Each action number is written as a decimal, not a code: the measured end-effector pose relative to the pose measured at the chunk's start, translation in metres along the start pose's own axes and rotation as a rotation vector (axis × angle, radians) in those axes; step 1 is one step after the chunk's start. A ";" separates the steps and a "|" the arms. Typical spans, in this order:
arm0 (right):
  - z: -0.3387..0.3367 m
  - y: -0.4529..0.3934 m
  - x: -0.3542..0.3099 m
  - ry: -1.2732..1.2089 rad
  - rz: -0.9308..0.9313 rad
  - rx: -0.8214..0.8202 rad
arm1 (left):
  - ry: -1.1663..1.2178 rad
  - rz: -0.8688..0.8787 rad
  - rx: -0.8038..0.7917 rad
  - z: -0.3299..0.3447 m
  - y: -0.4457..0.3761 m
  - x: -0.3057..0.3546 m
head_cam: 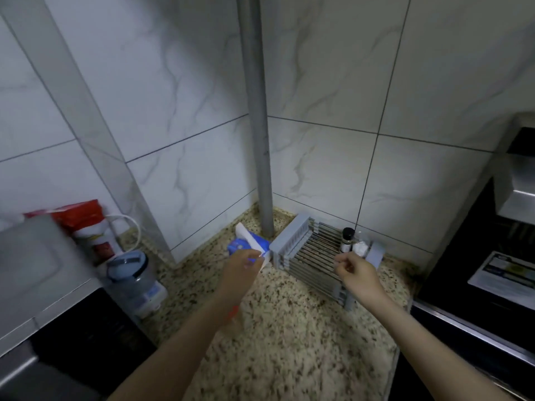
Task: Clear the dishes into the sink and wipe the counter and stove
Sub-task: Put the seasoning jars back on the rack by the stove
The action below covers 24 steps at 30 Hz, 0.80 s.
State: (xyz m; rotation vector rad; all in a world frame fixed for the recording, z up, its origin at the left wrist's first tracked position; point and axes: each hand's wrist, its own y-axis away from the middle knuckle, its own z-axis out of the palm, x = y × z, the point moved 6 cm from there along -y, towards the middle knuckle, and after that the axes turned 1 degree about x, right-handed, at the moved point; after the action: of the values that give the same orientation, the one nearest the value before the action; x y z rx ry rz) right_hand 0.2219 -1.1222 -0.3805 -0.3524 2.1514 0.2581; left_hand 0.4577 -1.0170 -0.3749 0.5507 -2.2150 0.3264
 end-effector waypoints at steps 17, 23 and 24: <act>0.077 0.019 -0.017 0.124 -0.099 -0.255 | -0.097 -0.280 -0.005 -0.001 0.049 -0.138; 0.068 -0.002 0.000 0.099 -0.042 -0.238 | -0.005 -0.262 0.022 0.012 0.034 -0.146; 0.068 -0.006 0.004 0.106 -0.038 -0.237 | 0.003 -0.252 0.024 0.012 0.032 -0.143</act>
State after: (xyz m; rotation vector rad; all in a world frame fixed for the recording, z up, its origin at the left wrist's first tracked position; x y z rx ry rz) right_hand 0.2740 -1.1072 -0.4220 -0.5524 2.2206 0.4846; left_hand 0.5167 -0.9544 -0.4946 0.8321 -2.1108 0.2218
